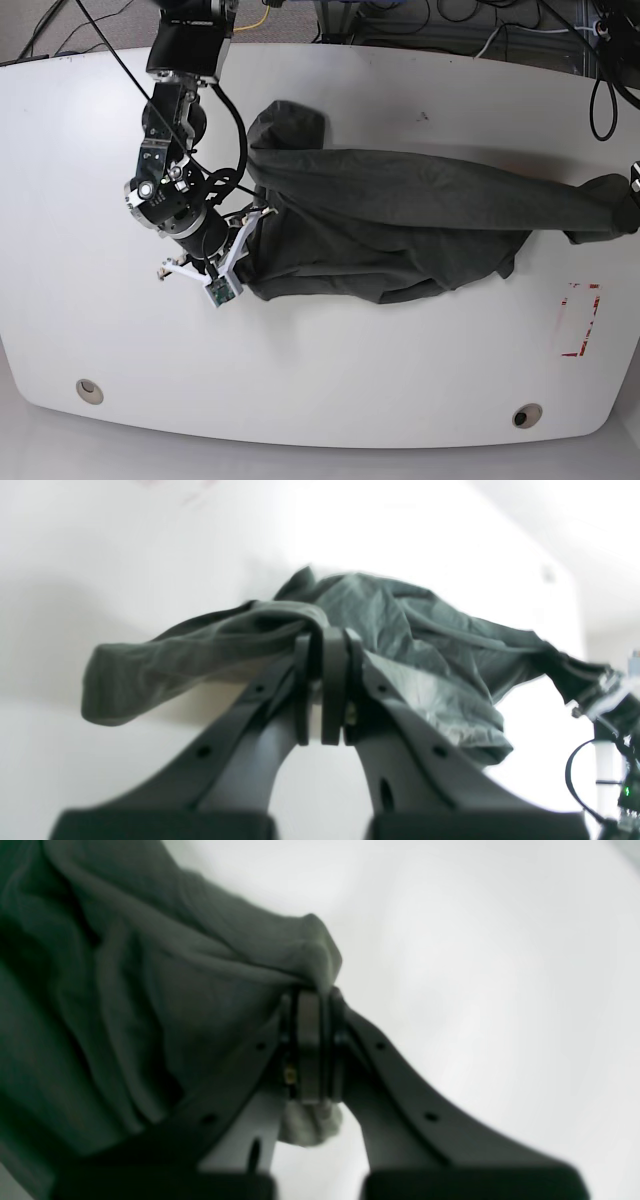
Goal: Layout the t-shirt on the table in an organized manner, then fold the t-shirt properly
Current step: 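Sweep the held shirt edge with the right gripper across the table, dragging the shirt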
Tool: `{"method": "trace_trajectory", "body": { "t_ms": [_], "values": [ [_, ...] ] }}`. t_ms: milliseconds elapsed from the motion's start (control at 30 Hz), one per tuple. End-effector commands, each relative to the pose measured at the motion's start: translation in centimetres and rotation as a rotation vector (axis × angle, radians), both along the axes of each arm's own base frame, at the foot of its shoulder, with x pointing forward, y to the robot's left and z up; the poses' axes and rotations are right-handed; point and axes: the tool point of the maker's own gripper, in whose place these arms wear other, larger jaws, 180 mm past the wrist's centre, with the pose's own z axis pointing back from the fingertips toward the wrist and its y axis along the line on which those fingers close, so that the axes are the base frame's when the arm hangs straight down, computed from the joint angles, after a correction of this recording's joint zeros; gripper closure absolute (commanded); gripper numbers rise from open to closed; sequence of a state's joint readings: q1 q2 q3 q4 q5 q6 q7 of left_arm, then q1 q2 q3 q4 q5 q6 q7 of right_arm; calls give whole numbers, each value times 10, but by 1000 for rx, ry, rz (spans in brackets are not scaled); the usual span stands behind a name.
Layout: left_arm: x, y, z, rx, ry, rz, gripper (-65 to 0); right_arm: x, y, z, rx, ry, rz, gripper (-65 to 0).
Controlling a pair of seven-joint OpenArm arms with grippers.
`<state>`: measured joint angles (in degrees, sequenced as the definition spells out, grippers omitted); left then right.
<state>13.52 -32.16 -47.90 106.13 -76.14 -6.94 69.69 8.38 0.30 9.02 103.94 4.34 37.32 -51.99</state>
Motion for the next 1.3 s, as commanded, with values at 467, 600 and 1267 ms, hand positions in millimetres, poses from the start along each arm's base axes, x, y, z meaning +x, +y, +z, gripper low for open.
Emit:
{"method": "trace_trajectory", "body": {
  "t_ms": [467,600,1267],
  "values": [
    [61,-5,147,128,-413,-66,0,91,-78,128,-140,-282,-79,0],
    [67,-8,183,153,-512,-73,0,108,-91,161,-156,-338,-102,0],
    [98,-7,266,127,-740,-6,0,160,-152,306,-148,-498,-209,0]
  ]
}}
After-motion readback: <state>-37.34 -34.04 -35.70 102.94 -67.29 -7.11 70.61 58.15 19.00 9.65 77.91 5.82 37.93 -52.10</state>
